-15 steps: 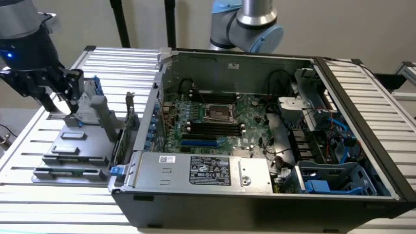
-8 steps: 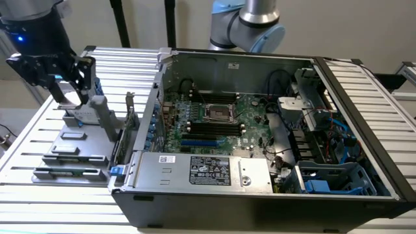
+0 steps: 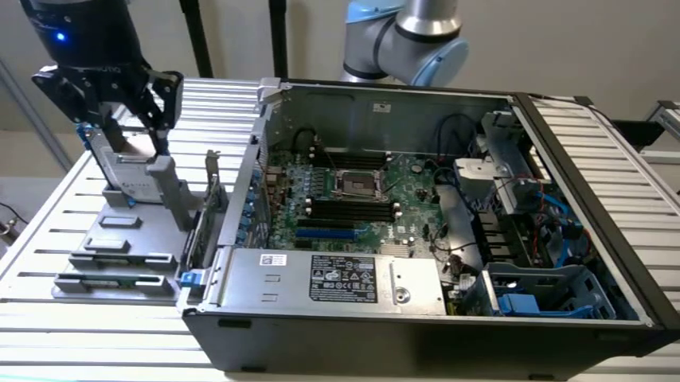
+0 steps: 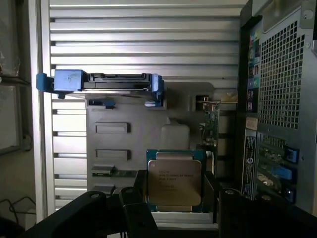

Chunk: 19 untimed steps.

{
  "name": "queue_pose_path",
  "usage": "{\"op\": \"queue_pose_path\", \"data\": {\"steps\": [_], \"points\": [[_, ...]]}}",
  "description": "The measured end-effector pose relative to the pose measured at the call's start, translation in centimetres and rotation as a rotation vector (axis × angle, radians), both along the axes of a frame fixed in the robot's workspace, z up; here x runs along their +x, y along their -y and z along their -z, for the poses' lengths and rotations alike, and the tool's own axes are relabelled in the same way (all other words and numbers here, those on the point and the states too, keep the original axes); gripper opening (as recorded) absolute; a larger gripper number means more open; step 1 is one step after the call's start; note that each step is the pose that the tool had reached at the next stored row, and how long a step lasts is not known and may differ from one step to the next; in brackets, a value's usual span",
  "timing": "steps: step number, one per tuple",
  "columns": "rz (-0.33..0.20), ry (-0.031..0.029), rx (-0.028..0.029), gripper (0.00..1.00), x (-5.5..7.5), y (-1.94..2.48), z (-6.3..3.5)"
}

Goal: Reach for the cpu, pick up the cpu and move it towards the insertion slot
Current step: 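Pick up the cpu and move it towards the insertion slot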

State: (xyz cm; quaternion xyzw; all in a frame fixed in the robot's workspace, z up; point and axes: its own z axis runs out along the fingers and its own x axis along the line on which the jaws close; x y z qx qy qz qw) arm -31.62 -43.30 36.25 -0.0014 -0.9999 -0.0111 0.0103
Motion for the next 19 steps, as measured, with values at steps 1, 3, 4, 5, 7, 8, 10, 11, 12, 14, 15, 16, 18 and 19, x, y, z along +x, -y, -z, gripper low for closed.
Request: {"op": "queue_pose_path", "data": {"steps": [1, 3, 4, 5, 7, 8, 10, 11, 12, 14, 15, 16, 18, 19], "points": [[0.000, 0.0002, 0.0023, 0.54, 0.5, 0.02, -0.32], [0.000, 0.0002, 0.0064, 0.54, 1.4, 0.06, -0.93], [0.000, 0.0002, 0.0085, 0.54, 1.8, 0.09, -1.23], [0.000, 0.0002, 0.0111, 0.54, 2.3, 0.12, -1.47], [0.000, 0.0001, 0.0170, 0.54, 3.2, 0.20, -1.94], [0.000, 0.0002, 0.0201, 0.54, 3.6, 0.23, -2.12], [0.000, 0.0002, 0.0257, 0.54, 4.6, 0.30, -2.28], [0.000, 0.0001, 0.0289, 0.54, 5.0, 0.33, -2.32], [0.000, 0.0001, 0.0327, 0.54, 5.5, 0.36, -2.35], [0.000, 0.0001, 0.0404, 0.54, 6.4, 0.42, -2.37], [0.000, 0.0001, 0.0449, 0.54, 6.8, 0.46, -2.37], [0.000, 0.0002, 0.0492, 0.54, 7.3, 0.48, -2.38], [0.000, 0.0001, 0.0569, 0.54, 8.2, 0.54, -2.39], [0.000, 0.0001, 0.0604, 0.54, 8.7, 0.57, -2.39]]}}
